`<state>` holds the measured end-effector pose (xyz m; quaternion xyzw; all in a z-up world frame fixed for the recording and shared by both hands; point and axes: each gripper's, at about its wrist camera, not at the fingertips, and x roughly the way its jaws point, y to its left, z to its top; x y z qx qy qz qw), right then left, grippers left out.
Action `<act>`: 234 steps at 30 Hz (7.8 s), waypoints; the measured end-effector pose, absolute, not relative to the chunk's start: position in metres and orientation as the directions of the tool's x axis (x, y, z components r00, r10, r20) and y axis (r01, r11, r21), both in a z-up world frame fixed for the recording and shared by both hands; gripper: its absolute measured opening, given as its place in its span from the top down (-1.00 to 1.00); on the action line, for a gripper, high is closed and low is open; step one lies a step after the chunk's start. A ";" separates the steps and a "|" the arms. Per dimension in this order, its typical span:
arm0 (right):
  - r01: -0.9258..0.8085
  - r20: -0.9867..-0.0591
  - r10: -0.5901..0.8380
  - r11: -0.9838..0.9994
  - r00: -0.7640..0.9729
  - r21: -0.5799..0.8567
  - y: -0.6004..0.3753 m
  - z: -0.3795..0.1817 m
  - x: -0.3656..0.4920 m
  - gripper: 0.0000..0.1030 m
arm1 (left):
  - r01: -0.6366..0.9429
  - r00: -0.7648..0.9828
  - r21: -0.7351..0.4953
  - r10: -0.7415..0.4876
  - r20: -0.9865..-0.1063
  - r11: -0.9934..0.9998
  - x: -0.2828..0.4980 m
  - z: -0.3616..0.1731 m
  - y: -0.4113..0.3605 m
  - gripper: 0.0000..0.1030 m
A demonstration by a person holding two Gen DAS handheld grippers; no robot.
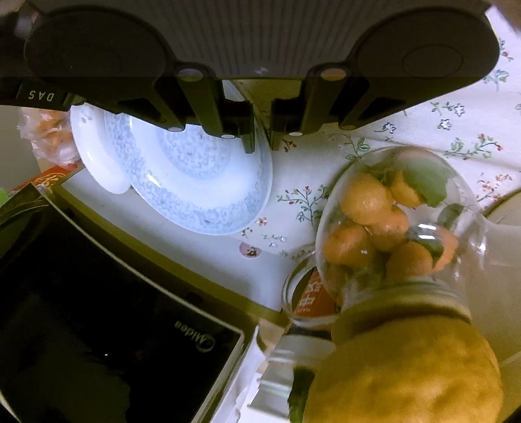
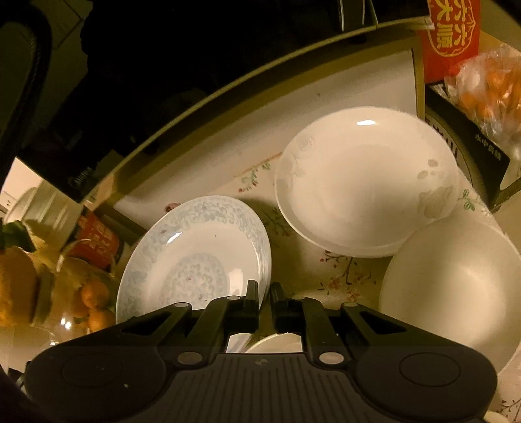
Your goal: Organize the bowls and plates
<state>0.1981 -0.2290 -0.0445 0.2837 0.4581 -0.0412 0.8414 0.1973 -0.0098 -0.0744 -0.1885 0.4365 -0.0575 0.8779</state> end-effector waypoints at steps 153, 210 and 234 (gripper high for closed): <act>0.076 -0.881 0.119 0.982 0.458 0.172 -0.056 -0.052 -0.026 0.63 | -0.113 0.564 -0.072 0.004 -0.826 0.991 -0.053 -0.082 0.079 0.68; 0.425 -0.801 0.101 0.805 0.590 0.414 -0.306 0.016 0.026 -0.15 | 0.017 0.634 -0.243 -0.198 -0.747 0.970 0.057 -0.029 -0.031 -0.30; 0.460 -0.729 0.165 0.678 0.664 0.573 -0.417 -0.064 0.153 0.40 | 0.059 0.592 -0.370 -0.330 -0.735 0.927 0.213 -0.076 -0.147 -0.02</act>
